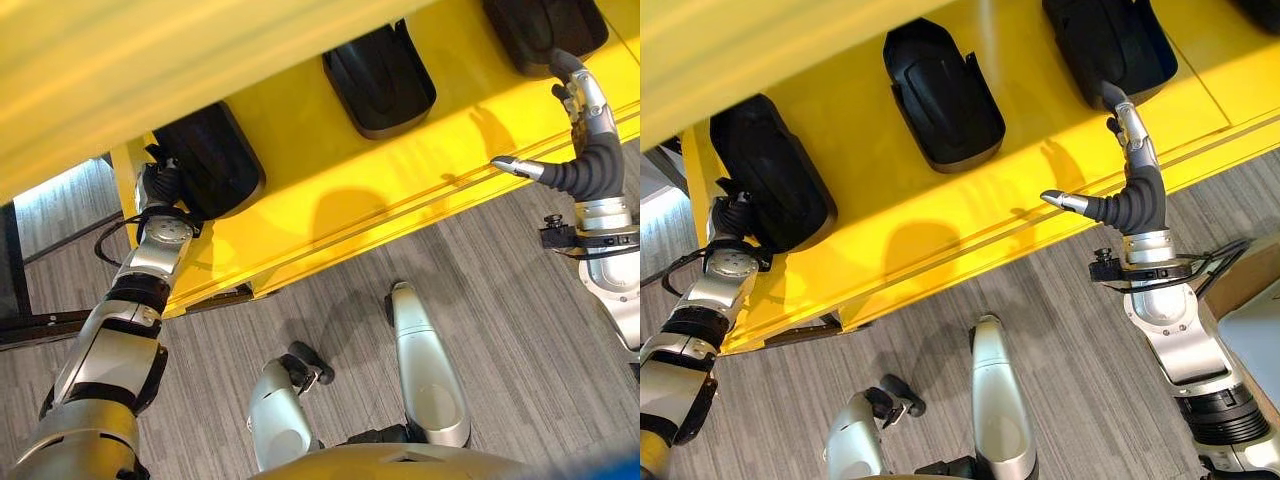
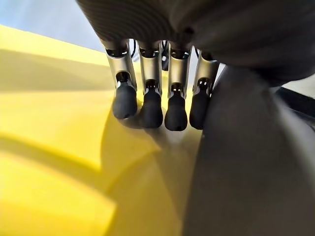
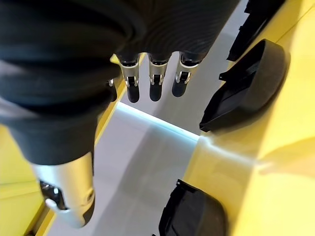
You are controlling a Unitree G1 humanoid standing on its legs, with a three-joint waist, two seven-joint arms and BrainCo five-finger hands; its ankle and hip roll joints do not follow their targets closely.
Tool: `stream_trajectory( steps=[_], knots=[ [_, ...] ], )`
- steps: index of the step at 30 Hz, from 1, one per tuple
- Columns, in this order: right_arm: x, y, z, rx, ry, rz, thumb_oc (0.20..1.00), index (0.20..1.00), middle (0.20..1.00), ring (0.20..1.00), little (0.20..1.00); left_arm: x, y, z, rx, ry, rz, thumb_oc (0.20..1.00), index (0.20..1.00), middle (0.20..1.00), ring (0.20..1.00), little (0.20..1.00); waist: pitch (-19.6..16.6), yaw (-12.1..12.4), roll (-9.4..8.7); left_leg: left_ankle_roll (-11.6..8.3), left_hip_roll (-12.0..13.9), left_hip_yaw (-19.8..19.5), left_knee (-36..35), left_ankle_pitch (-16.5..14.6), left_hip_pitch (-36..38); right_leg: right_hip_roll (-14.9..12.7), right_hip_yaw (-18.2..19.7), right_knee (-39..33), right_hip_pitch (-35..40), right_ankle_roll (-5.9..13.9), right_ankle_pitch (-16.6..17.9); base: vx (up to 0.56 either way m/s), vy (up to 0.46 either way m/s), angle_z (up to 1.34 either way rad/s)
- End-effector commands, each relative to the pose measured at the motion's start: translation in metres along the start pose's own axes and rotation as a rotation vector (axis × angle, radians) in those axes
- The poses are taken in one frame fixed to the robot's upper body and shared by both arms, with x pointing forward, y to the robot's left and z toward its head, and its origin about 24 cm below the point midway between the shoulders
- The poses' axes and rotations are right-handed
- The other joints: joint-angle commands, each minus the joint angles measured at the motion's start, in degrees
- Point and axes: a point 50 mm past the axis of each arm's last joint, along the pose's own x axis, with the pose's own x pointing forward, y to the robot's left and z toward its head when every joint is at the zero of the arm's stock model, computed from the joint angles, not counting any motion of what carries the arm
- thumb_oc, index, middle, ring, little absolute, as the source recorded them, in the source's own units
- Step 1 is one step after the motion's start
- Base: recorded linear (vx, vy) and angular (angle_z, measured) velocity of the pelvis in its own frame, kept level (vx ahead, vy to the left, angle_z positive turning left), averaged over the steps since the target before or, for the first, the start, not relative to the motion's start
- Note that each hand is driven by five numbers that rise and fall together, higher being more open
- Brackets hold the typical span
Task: Move parts from the plastic box to the shelf.
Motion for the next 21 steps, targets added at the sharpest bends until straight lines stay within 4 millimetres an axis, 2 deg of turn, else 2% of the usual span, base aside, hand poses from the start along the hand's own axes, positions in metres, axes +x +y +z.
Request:
stream_trajectory(
  steps=[1,9,19,20,21],
  knots=[
    [0.007,-0.007,0.016,0.028,-0.098,-0.037,1.0,1.0,1.0,1.0,1.0,0.011,0.033,0.012,0.094,-0.07,0.085,0.2,0.2,0.2,0.2,0.2,-0.5,-0.8,-3.02,3.22,-2.5,-1.2,-1.6,4.4,-4.7,-1.9,-4.7,-1.0,3.8,0.14,-1.0,0.0,0.0,0.0],
    [0.003,-0.008,0.014,0.021,-0.093,-0.013,1.0,1.0,1.0,1.0,1.0,0.012,0.028,0.02,0.159,-0.11,0.066,0.2,0.2,0.2,0.2,0.2,-0.6,-1.5,-2.81,3.29,-2.4,-0.6,-1.8,4.9,-4.2,-2.0,-4.5,-1.2,4.0,-0.07,-1.0,0.01,0.019,-0.03],
    [0.002,-0.005,0.013,0.024,-0.082,0.005,1.0,1.0,1.0,1.0,1.0,0.014,0.032,0.017,0.145,-0.059,0.074,0.2,0.2,0.2,0.2,0.2,-0.6,-1.6,-2.85,3.62,-2.5,-0.4,-1.4,4.5,-4.3,-1.8,-4.3,-0.9,4.0,-0.14,-1.2,0.02,0.012,0.0],
    [0.001,-0.004,0.013,0.025,-0.082,0.006,1.0,1.0,1.0,1.0,1.0,0.013,0.031,0.012,0.148,-0.031,0.07,0.256,0.256,0.256,0.256,0.256,-0.5,-1.5,-2.88,3.61,-2.5,-0.4,-1.3,4.5,-4.3,-1.7,-4.4,-0.7,4.1,-0.18,-1.5,0.0,0.0,0.0],
    [0.002,-0.004,0.013,0.025,-0.082,0.006,1.0,1.0,1.0,1.0,1.0,0.013,0.03,0.01,0.14,-0.018,0.069,0.26,0.26,0.26,0.26,0.26,-0.5,-1.5,-2.93,3.65,-2.5,-0.5,-1.2,4.4,-4.4,-1.7,-4.4,-0.5,4.2,-0.24,-1.6,0.03,-0.019,0.0]
  ],
)
